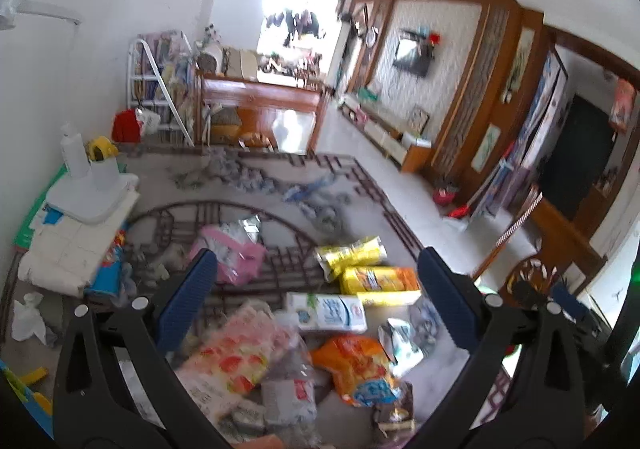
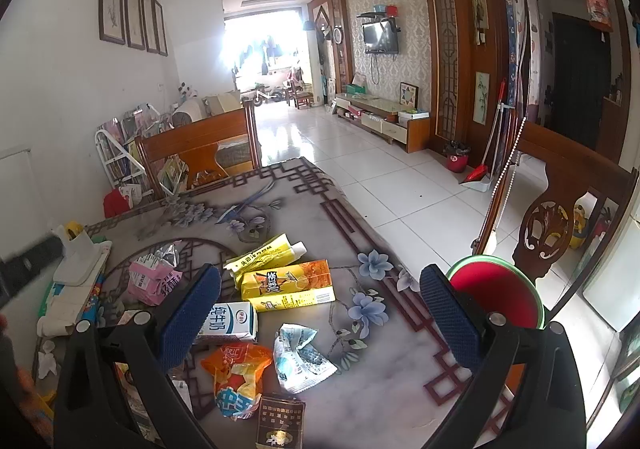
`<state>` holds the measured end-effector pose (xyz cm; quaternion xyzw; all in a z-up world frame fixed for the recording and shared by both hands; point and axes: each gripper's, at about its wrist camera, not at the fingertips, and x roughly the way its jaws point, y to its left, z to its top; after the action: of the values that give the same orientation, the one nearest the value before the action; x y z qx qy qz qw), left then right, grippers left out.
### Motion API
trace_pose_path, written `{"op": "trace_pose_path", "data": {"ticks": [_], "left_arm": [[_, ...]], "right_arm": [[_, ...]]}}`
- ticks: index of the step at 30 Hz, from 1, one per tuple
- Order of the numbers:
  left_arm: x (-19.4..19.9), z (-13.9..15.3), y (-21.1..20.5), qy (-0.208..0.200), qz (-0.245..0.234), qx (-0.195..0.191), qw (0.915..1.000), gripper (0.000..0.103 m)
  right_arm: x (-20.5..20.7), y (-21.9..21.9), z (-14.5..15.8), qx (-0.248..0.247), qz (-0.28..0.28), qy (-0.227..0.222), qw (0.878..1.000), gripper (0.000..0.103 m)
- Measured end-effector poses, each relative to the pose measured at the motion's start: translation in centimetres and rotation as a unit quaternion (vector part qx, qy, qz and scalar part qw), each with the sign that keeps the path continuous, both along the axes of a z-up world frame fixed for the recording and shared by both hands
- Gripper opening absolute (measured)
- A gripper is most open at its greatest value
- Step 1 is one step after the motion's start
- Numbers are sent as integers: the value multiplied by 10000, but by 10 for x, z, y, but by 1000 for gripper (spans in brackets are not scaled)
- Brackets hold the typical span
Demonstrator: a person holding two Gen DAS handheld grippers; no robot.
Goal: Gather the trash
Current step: 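Grasp the Pocky bag with the left tool while the right tool grasps the orange bag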
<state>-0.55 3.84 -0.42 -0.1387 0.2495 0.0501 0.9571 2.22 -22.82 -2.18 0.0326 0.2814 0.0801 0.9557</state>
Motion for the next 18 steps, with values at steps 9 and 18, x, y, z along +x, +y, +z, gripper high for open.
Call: {"op": "trace_pose_path", "data": {"ticks": [9,18], "left_arm": [[-5,-34,42,942,-13,1064,9898,98],[1,-109,54,2275,-743,263,9706,92]], "right_arm": [[7,13,-13,3,382,326,9987,96],[15,33,-29,-91,920,799,9925,96]]}}
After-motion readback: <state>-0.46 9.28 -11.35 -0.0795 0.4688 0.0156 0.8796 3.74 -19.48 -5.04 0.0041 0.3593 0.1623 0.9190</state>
